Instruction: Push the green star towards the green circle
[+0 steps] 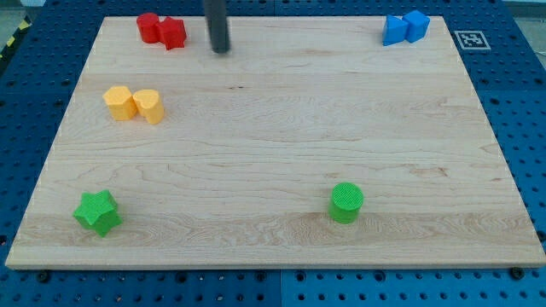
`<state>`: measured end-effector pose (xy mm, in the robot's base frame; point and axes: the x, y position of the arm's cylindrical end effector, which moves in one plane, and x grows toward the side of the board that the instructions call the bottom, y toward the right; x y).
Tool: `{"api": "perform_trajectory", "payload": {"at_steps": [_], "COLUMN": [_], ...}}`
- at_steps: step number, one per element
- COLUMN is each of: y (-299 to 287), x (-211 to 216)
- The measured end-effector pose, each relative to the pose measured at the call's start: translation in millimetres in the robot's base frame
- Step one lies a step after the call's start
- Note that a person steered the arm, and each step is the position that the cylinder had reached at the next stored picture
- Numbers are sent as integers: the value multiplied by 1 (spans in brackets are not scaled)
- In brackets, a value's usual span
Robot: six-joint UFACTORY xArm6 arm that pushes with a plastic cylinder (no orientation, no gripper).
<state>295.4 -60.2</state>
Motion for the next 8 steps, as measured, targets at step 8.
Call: {"api": "perform_trajectory", "payload": {"at_steps": [8], "y": [-212], "x": [235]}}
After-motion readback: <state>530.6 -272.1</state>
